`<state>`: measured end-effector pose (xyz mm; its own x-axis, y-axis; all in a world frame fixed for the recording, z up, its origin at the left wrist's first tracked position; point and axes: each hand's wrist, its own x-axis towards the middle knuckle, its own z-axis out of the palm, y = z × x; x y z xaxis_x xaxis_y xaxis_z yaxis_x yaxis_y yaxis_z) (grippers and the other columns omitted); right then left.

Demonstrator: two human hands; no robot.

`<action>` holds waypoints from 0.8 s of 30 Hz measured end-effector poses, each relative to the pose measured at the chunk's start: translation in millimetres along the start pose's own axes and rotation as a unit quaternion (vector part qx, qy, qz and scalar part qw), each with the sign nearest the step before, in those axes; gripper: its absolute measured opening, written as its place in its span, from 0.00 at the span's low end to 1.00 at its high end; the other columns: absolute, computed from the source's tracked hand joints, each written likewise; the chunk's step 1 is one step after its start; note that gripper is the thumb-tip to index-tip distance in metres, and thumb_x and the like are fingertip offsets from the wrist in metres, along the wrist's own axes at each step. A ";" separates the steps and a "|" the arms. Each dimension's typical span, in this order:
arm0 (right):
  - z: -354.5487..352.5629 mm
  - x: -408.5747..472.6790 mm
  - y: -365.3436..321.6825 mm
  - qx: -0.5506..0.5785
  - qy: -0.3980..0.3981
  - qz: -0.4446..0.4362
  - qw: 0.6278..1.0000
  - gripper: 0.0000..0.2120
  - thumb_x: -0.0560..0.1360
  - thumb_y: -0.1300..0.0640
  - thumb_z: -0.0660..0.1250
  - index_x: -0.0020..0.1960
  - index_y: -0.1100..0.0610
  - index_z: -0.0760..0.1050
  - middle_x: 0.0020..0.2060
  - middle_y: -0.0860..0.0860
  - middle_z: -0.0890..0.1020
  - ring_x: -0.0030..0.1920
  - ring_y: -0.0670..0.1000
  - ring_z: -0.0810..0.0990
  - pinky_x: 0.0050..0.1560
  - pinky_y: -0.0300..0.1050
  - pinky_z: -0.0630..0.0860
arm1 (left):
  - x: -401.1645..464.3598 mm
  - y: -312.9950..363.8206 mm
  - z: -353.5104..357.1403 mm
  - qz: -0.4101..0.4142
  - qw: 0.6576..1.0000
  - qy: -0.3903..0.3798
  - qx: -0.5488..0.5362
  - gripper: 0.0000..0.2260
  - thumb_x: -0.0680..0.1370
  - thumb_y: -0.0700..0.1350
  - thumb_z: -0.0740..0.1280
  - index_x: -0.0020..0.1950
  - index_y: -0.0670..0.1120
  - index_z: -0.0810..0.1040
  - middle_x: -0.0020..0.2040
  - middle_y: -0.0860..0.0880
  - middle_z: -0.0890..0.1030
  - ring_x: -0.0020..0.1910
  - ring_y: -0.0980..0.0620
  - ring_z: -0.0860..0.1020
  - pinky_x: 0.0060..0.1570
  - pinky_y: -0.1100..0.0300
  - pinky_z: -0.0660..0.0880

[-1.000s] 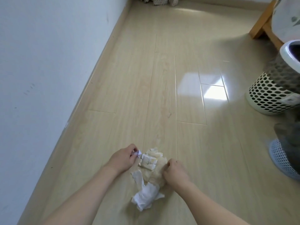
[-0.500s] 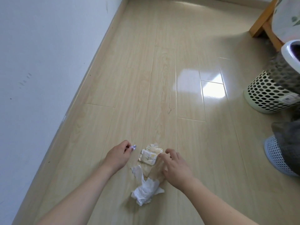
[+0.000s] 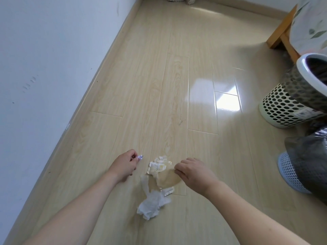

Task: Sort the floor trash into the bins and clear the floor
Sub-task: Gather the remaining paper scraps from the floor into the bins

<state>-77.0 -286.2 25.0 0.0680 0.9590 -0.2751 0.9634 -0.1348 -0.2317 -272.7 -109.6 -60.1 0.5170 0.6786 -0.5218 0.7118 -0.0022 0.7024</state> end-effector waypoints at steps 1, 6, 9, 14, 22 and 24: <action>-13.3 -1.4 0.0 0.003 -0.004 -0.009 1.000 0.16 0.82 0.50 0.53 0.49 0.55 0.77 0.44 0.50 0.80 0.47 0.54 0.77 0.51 0.47 0.72 | -1.3 2.9 -1.9 -0.005 1.000 -0.004 -0.002 0.07 0.81 0.45 0.63 0.45 0.44 0.73 0.31 0.49 0.77 0.26 0.51 0.72 0.32 0.59 0.71; -76.4 -9.0 -2.2 0.093 -0.055 0.052 0.993 0.11 0.81 0.54 0.56 0.56 0.53 0.76 0.45 0.48 0.79 0.45 0.51 0.75 0.40 0.42 0.70 | -11.7 49.7 -18.2 -0.016 0.999 -0.039 -0.019 0.08 0.79 0.45 0.67 0.43 0.44 0.73 0.36 0.48 0.75 0.32 0.50 0.69 0.30 0.61 0.65; -110.5 -21.1 12.9 0.162 -0.057 0.099 0.980 0.09 0.79 0.57 0.59 0.53 0.54 0.77 0.42 0.47 0.77 0.42 0.50 0.75 0.35 0.37 0.68 | -25.5 109.5 -23.3 0.019 0.998 -0.065 0.008 0.08 0.78 0.47 0.68 0.44 0.44 0.74 0.38 0.48 0.76 0.35 0.50 0.74 0.33 0.61 0.68; -166.4 -66.0 69.5 0.214 0.000 0.149 0.965 0.07 0.79 0.58 0.58 0.49 0.53 0.75 0.38 0.47 0.78 0.38 0.50 0.77 0.36 0.41 0.72 | -61.1 226.2 4.1 0.111 0.988 -0.090 0.055 0.04 0.79 0.42 0.65 0.45 0.44 0.75 0.39 0.49 0.80 0.36 0.52 0.78 0.38 0.58 0.74; -216.4 -182.6 222.8 0.360 0.156 0.259 0.883 0.06 0.79 0.56 0.63 0.48 0.52 0.78 0.38 0.57 0.84 0.35 0.54 0.80 0.37 0.47 0.78 | -96.1 410.3 141.0 0.198 0.973 -0.097 0.065 0.03 0.78 0.41 0.64 0.45 0.43 0.75 0.38 0.47 0.80 0.35 0.51 0.78 0.35 0.60 0.74; -220.3 -211.1 259.6 0.388 0.198 0.287 0.853 0.08 0.79 0.58 0.63 0.43 0.54 0.79 0.34 0.56 0.82 0.33 0.55 0.79 0.37 0.49 0.79 | -97.4 445.7 179.5 0.205 0.973 -0.086 0.060 0.03 0.78 0.40 0.64 0.45 0.43 0.75 0.38 0.47 0.80 0.33 0.51 0.77 0.34 0.60 0.73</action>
<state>215.9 -468.7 228.5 0.7012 0.6678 -0.2497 0.2903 -0.5872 -0.7556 79.6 -308.5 216.8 0.8334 0.4704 -0.2902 0.4747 -0.3403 0.8117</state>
